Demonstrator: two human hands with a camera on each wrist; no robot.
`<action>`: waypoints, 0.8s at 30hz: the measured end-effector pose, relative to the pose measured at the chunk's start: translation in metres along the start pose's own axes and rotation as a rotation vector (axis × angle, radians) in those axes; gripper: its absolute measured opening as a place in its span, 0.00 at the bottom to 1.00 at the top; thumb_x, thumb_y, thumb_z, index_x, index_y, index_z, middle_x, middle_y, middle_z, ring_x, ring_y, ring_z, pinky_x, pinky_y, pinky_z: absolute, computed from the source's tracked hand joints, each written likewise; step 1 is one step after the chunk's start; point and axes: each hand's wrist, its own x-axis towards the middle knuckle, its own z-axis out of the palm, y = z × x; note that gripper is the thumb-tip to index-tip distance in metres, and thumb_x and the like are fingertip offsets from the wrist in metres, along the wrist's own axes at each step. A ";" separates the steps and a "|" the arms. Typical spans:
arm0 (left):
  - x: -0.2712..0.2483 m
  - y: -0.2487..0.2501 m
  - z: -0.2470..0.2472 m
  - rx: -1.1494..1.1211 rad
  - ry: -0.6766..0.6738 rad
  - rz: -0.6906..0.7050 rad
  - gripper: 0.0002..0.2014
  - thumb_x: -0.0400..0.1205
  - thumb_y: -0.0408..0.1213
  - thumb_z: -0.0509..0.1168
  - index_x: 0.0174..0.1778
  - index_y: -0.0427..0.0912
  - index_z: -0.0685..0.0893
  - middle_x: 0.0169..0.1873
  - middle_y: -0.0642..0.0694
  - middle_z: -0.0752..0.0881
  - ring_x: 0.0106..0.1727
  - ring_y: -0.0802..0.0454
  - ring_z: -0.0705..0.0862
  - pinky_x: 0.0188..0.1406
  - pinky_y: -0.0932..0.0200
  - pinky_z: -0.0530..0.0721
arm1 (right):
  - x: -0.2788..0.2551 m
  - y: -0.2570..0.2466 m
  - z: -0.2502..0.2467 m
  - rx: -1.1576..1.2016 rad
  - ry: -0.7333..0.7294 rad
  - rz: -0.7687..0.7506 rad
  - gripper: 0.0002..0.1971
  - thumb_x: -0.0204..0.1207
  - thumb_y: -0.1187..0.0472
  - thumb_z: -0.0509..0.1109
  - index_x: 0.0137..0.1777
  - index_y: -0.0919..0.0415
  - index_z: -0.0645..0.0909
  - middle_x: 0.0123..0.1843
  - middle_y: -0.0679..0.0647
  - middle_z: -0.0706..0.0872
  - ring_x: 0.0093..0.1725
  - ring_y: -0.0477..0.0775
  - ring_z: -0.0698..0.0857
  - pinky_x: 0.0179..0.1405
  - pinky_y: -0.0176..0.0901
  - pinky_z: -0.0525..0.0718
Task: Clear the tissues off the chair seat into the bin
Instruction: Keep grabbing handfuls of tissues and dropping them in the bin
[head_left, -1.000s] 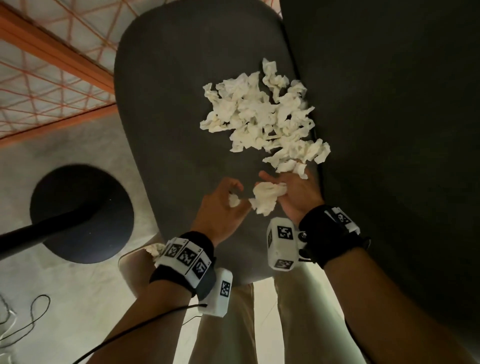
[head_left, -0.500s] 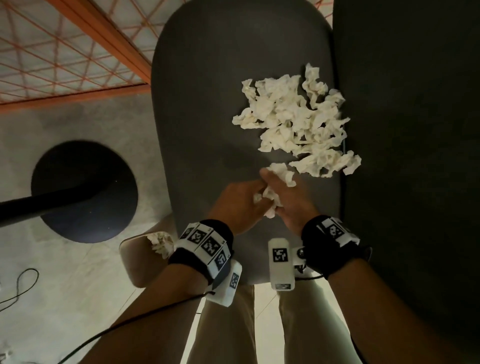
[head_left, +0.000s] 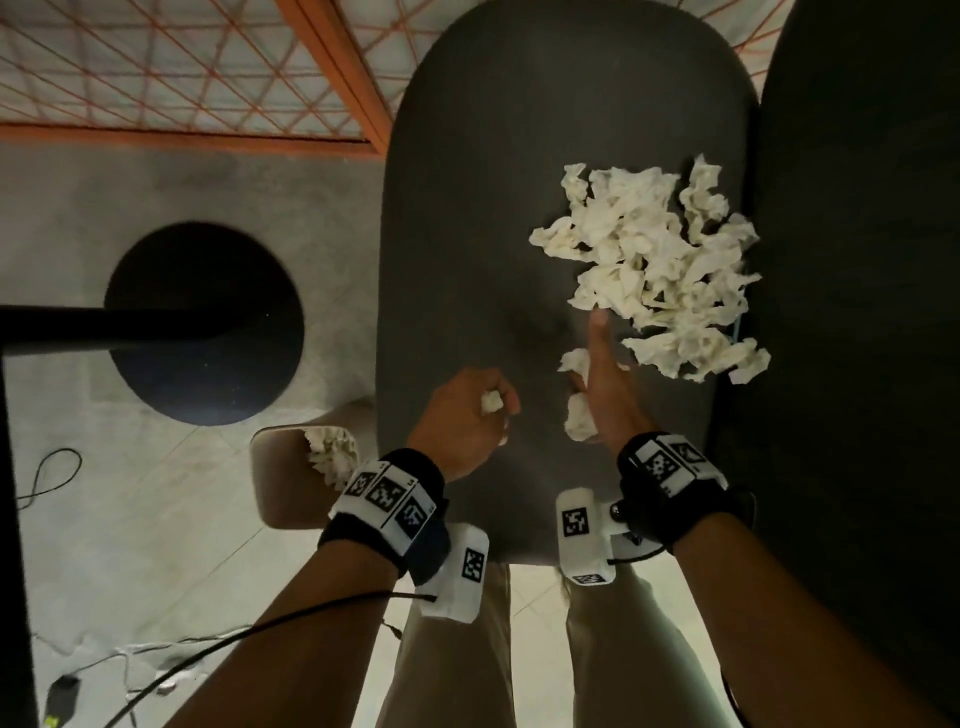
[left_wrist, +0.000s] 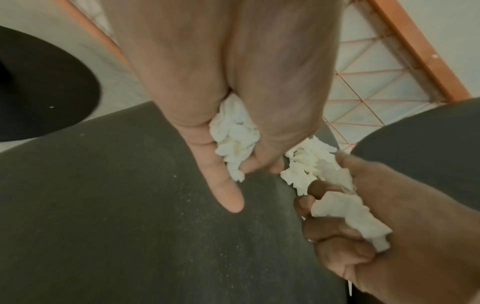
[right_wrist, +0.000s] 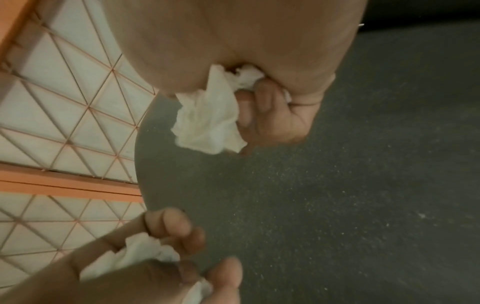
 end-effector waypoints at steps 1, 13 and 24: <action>-0.004 -0.003 0.003 -0.045 0.019 -0.024 0.16 0.78 0.21 0.62 0.41 0.51 0.82 0.50 0.40 0.85 0.45 0.46 0.88 0.47 0.47 0.91 | 0.002 0.002 -0.001 -0.049 -0.027 0.001 0.39 0.70 0.20 0.43 0.43 0.50 0.84 0.34 0.53 0.85 0.34 0.54 0.84 0.41 0.46 0.81; -0.089 -0.045 0.061 -0.222 0.463 -0.176 0.26 0.82 0.63 0.58 0.29 0.45 0.81 0.28 0.48 0.84 0.34 0.51 0.85 0.42 0.54 0.82 | -0.037 0.028 0.006 -0.179 -0.076 -0.138 0.29 0.79 0.33 0.56 0.36 0.59 0.77 0.35 0.55 0.81 0.36 0.53 0.81 0.38 0.42 0.78; -0.167 -0.180 0.059 -0.032 0.595 -0.430 0.26 0.83 0.61 0.47 0.36 0.46 0.79 0.31 0.44 0.82 0.42 0.37 0.85 0.39 0.50 0.78 | -0.088 0.085 0.107 -0.408 -0.075 -0.431 0.29 0.86 0.41 0.51 0.24 0.54 0.68 0.23 0.47 0.73 0.26 0.52 0.73 0.36 0.48 0.74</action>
